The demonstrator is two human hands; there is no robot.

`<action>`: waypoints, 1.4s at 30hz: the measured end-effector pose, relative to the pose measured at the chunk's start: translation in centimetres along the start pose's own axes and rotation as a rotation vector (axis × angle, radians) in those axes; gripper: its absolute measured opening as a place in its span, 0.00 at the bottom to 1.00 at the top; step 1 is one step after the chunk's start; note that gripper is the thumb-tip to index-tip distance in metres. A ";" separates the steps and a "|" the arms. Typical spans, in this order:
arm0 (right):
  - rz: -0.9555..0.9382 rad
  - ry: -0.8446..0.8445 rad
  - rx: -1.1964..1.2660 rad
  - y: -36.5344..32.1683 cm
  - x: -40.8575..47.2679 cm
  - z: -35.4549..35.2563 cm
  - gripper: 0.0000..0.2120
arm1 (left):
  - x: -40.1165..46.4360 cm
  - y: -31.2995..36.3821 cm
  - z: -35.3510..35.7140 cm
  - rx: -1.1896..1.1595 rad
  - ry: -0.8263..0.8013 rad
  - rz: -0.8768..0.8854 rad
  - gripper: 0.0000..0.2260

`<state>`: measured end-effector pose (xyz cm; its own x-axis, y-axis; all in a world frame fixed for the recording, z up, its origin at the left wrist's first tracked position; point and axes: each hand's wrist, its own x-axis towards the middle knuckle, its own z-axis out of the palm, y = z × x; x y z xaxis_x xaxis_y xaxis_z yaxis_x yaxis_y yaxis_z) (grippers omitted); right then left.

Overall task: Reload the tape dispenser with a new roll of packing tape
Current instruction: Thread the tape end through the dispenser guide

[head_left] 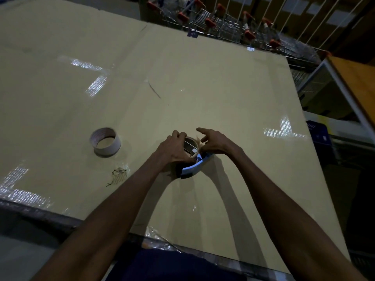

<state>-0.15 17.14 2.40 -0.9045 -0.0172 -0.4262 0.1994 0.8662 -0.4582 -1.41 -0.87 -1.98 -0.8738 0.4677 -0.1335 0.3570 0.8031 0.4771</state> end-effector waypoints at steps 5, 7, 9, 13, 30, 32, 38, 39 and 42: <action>0.083 0.065 0.017 1.3 0.1 0.5 0.45 | -0.1 0.0 0.0 -0.005 0.006 0.045 0.40; 0.095 0.110 0.008 1.5 -0.1 0.8 0.45 | 0.0 0.1 -0.1 -0.012 0.017 0.048 0.41; 0.091 0.167 0.010 1.7 -0.3 1.2 0.43 | 0.1 0.1 0.0 -0.020 0.038 0.045 0.41; 0.084 0.153 0.100 2.4 -0.5 1.2 0.42 | 0.0 0.2 0.3 -0.034 0.075 0.055 0.39; -0.069 0.370 -0.040 2.4 -1.6 0.3 0.06 | 0.9 0.0 -0.3 0.014 0.128 0.203 0.40; -0.058 0.348 -0.042 2.4 -2.0 0.5 0.06 | 0.9 0.0 -0.2 0.017 0.134 0.192 0.39; 0.012 0.431 -0.054 0.9 -2.5 1.2 0.05 | 1.1 1.0 0.0 -0.003 0.105 0.159 0.38; 0.019 0.441 -0.060 0.9 -2.6 1.3 0.05 | 1.1 1.0 0.0 -0.027 0.097 0.150 0.38; 0.031 0.463 -0.084 1.1 -3.0 1.4 0.05 | 0.9 0.7 -0.1 -0.126 0.072 0.132 0.37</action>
<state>3.28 17.50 2.07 -0.9754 0.2175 -0.0374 0.2153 0.9007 -0.3774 -1.94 0.04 -1.68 -0.8453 0.5343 -0.0021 0.4295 0.6819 0.5921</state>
